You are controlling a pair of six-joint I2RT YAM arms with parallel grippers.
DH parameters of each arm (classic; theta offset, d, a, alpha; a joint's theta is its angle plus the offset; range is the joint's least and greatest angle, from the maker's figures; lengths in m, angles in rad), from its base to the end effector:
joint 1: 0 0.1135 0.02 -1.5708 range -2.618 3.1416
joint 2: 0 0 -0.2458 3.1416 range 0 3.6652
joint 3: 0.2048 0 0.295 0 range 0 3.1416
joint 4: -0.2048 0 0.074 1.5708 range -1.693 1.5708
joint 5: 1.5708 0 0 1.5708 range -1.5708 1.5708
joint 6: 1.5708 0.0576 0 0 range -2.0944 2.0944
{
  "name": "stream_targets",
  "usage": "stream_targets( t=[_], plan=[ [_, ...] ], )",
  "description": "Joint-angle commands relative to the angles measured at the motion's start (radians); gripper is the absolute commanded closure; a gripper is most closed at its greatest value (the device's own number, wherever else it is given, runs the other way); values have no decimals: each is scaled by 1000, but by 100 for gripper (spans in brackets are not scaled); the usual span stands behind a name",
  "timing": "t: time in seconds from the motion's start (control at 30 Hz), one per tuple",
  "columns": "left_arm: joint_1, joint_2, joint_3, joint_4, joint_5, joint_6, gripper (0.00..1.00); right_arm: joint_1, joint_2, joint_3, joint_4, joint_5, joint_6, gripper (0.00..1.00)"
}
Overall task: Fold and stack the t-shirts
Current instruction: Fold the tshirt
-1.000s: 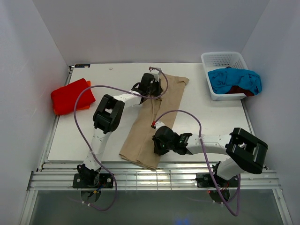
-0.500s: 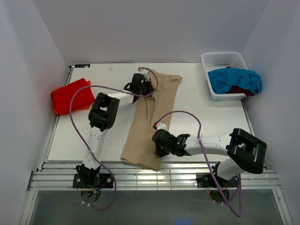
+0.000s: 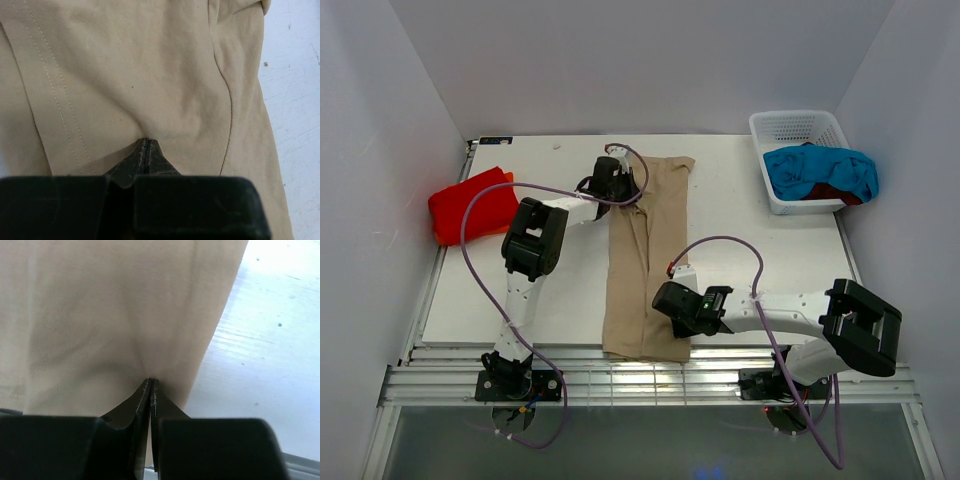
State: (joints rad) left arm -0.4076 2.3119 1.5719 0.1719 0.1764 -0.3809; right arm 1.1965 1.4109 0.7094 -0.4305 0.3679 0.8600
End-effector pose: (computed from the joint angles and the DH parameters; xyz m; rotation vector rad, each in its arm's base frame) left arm 0.5008 -0.2273 0.0741 0.1358 2.1956 -0.6420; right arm 0.1270 0.2665 0.0999 -0.3284 2.5761 0.2462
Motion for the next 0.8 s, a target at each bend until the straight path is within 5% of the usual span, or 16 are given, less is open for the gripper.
stream_targets(
  t=[0.0, 0.33, 0.37, 0.5, 0.57, 0.7, 0.77],
  plan=[
    [9, -14, 37, -48, -26, -21, 100, 11, -3, 28, -206, 71, 53, 92],
    [9, -40, 134, 32, 46, -41, 100, 11, -42, 82, -182, 160, -8, 87],
    [7, -57, 142, 44, 60, -33, 96, 11, -53, 85, -162, 163, -33, 84],
    [4, -242, 122, 87, -9, 5, 43, 11, -144, 113, -142, 196, -93, 70],
    [-6, -345, 59, 89, -79, 22, 31, 9, -193, 114, -143, 207, -99, 63],
    [-16, -656, -220, -21, -286, -54, 28, 11, -248, 70, -126, 206, -89, 58],
    [-34, -823, -407, -140, -305, -149, 40, 11, -265, 35, -123, 190, -75, 57]
  ],
)
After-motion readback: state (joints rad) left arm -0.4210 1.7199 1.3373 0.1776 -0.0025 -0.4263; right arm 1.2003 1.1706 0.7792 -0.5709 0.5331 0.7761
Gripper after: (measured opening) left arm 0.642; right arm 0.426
